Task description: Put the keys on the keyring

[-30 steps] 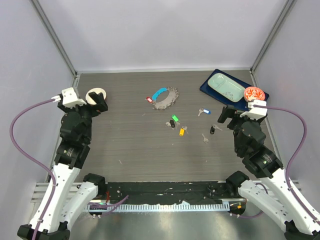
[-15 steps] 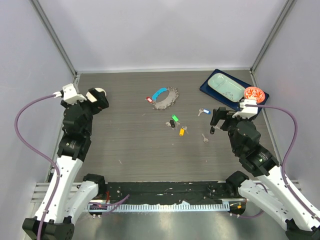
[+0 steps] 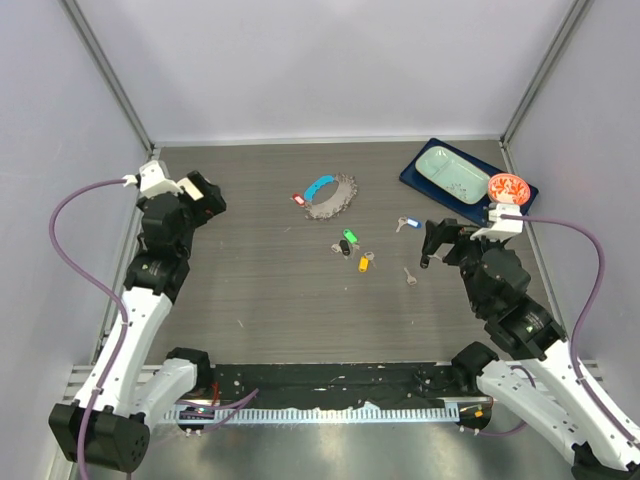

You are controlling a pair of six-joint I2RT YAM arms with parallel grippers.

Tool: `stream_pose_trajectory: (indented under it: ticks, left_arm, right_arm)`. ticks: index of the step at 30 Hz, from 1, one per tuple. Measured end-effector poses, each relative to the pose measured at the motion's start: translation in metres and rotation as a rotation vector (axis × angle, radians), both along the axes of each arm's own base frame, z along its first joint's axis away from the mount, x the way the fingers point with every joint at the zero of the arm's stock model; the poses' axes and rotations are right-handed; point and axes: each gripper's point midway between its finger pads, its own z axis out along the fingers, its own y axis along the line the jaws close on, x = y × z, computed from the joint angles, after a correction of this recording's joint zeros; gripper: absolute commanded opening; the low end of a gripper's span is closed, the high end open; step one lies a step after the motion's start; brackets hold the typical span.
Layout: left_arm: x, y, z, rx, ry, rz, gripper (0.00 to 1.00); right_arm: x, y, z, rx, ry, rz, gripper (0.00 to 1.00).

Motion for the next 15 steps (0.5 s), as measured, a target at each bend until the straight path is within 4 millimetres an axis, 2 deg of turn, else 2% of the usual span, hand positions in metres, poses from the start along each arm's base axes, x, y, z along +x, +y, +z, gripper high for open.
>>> stream_pose_trajectory:
  ticks: [4, 9, 15]
  left_arm:
    - [0.0, -0.001, 0.001, -0.004, -0.003, -0.005, 1.0]
    - [0.004, -0.012, -0.005, -0.029, 0.014, -0.057, 1.0]
    - [0.018, -0.046, -0.028, -0.099, 0.102, -0.153, 1.0]
  right_arm:
    - [-0.002, 0.003, 0.001, 0.002, -0.002, 0.014, 1.0]
    - [-0.004, 0.005, -0.002, -0.007, 0.013, 0.031, 1.0]
    - [-0.009, 0.003, -0.005, -0.026, 0.042, 0.039, 1.0]
